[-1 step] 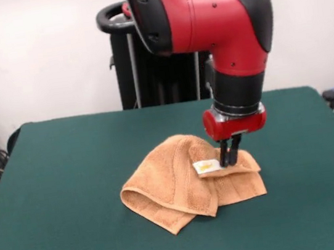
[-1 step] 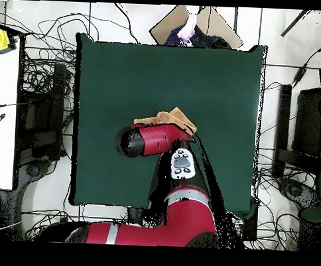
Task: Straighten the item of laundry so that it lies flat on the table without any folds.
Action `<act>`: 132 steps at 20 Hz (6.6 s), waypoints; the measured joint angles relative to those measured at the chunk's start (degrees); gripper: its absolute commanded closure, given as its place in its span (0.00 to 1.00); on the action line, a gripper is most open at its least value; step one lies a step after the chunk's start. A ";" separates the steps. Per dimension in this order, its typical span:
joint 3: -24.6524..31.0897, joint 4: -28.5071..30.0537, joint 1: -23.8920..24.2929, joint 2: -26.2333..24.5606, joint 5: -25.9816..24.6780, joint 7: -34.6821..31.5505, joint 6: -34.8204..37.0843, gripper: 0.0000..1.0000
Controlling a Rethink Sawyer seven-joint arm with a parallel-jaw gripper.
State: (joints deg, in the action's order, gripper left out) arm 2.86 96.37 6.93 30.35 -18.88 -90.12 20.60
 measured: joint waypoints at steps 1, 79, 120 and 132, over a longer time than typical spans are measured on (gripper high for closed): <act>0.00 0.00 -0.42 0.23 0.00 0.00 0.60 1.00; -1.92 13.10 0.14 1.41 34.06 -27.86 -29.03 0.00; -13.52 12.47 1.08 -1.23 30.42 -27.86 -38.59 0.00; -12.47 13.70 -2.69 -2.30 31.67 -27.86 -38.14 0.00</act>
State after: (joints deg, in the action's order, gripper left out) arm -9.61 110.07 4.25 28.04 12.79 -117.98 -17.54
